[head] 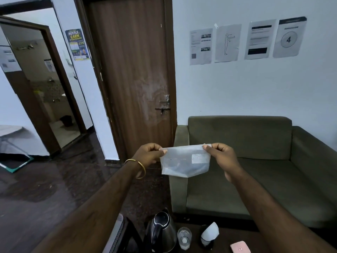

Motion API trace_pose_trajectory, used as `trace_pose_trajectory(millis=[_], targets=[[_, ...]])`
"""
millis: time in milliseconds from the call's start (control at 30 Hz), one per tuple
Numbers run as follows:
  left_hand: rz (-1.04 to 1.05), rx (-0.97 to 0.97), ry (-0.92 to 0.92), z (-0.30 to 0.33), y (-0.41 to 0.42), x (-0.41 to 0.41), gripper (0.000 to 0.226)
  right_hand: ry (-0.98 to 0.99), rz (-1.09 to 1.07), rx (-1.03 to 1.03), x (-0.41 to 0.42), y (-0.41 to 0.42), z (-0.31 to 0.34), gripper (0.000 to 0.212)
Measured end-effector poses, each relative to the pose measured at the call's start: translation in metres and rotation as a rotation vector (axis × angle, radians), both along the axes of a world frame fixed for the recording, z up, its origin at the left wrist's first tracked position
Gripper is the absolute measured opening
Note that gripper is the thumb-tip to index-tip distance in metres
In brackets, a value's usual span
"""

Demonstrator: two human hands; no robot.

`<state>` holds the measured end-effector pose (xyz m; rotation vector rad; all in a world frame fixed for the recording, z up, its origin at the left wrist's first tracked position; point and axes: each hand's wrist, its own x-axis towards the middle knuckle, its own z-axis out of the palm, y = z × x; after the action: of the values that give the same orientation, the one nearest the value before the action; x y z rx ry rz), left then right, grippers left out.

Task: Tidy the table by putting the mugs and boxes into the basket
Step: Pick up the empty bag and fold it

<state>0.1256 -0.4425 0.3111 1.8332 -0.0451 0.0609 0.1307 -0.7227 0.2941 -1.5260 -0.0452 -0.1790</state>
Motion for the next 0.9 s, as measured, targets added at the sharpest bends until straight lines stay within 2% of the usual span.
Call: trace_pose_trajectory(millis=[100, 167, 267, 333, 433, 567, 700, 833, 900], targets=[[-0.033, -0.239, 0.073, 0.0, 0.028, 0.007, 0.017, -0.011, 0.031, -0.016, 0.008, 0.03, 0.002, 0.027], [0.005, -0.325, 0.097, -0.002, 0.05, 0.014, 0.014, 0.007, 0.093, -0.005, 0.013, 0.054, 0.004, 0.033], [0.08, -0.393, 0.079, -0.006, 0.083, 0.024, 0.012, 0.057, 0.158, -0.001, 0.022, 0.095, 0.004, 0.049], [0.053, -0.423, 0.102, -0.011, 0.113, 0.03, 0.016, 0.083, 0.127, 0.032, 0.032, 0.13, 0.002, 0.052], [-0.063, -0.349, 0.183, -0.024, 0.159, 0.036, 0.043, 0.133, 0.081, 0.091, 0.045, 0.181, -0.004, 0.053], [-0.008, -0.369, 0.189, -0.048, 0.219, 0.047, 0.05, 0.212, 0.098, 0.132, 0.058, 0.241, -0.019, 0.045], [0.09, -0.402, 0.209, -0.079, 0.276, 0.051, 0.046, 0.411, 0.32, -0.086, 0.061, 0.3, -0.049, 0.035], [0.187, -0.382, 0.223, -0.12, 0.322, 0.04, 0.048, 0.458, 0.288, -0.073, 0.072, 0.351, -0.086, 0.013], [0.261, -0.35, 0.265, -0.144, 0.343, 0.031, 0.047, 0.474, 0.302, -0.105, 0.078, 0.377, -0.108, 0.01]])
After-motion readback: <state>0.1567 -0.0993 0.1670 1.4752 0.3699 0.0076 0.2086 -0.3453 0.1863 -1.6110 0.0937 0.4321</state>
